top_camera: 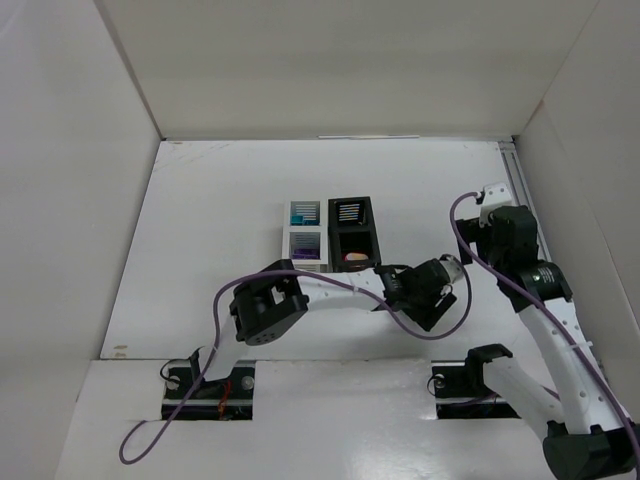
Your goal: Sort the legos into containers by color
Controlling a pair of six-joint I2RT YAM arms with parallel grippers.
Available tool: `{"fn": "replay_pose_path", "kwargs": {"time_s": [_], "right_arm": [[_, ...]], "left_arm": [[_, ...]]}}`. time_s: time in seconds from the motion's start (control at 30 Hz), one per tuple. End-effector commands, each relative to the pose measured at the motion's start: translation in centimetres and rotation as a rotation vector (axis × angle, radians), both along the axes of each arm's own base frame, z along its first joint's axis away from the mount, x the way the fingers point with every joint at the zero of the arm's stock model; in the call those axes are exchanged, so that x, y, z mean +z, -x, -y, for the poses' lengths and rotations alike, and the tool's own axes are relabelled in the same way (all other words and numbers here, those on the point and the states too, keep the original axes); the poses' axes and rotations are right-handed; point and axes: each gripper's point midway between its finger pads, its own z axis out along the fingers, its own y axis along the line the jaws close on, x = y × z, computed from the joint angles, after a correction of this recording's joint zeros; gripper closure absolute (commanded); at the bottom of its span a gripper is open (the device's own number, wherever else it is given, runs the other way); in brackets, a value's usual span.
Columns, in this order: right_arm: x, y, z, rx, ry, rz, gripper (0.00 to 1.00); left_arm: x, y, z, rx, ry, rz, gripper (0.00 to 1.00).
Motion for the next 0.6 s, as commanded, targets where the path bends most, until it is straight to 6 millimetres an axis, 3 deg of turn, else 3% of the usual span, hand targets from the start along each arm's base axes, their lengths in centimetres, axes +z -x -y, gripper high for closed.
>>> {"fn": "replay_pose_path", "kwargs": {"time_s": [0.0, 0.13, 0.4, 0.57], "right_arm": [[1.1, 0.1, -0.4, 0.015, -0.022, 0.045, 0.0], [1.2, 0.1, -0.2, 0.008, -0.018, 0.045, 0.0], [1.2, 0.1, -0.2, 0.012, -0.01, 0.044, 0.0], [1.4, 0.2, 0.0, 0.005, -0.007, 0.054, 0.0]], "left_arm": [[-0.4, -0.5, -0.1, 0.005, -0.025, -0.008, 0.41], [-0.5, -0.3, 0.1, 0.003, -0.02, -0.023, 0.41], [-1.5, -0.9, 0.8, 0.024, -0.031, -0.016, 0.23], [-1.7, -1.3, 0.7, 0.092, -0.055, -0.028, 0.23]]}}
